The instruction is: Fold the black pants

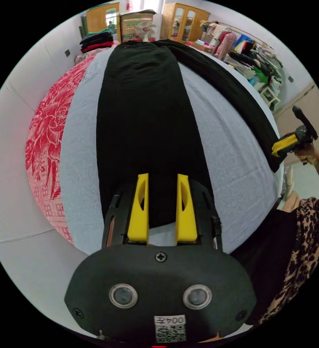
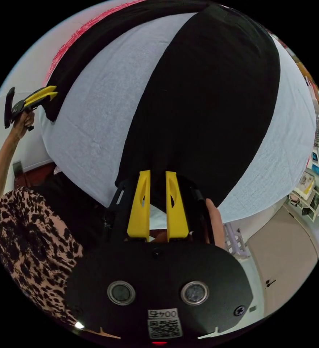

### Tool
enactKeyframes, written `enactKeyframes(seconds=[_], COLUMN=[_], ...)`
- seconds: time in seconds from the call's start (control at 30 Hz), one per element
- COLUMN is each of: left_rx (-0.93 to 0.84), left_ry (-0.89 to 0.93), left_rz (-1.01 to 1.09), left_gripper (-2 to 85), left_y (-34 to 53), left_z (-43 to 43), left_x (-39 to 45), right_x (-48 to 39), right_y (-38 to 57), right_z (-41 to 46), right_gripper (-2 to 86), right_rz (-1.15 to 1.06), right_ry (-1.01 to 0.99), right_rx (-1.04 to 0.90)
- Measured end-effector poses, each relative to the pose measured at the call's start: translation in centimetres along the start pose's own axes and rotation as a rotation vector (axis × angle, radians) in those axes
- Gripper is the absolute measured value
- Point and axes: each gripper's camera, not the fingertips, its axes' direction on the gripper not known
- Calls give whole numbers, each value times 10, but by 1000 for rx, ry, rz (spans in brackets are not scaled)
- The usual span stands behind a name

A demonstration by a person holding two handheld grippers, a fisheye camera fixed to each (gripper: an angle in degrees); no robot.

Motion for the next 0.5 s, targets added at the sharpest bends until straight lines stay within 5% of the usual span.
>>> enactKeyframes(seconds=[0.2, 0.5], left_rx=[76, 91], left_ry=[130, 190], left_rz=[-264, -333], left_gripper=[138, 136], left_y=[0, 22], left_z=[-24, 1], left_x=[2, 109], right_x=[0, 16], right_y=[25, 74], right_z=[-19, -56], right_gripper=[74, 69], right_rz=[-90, -152], right_ry=[-4, -100], right_rx=[27, 129])
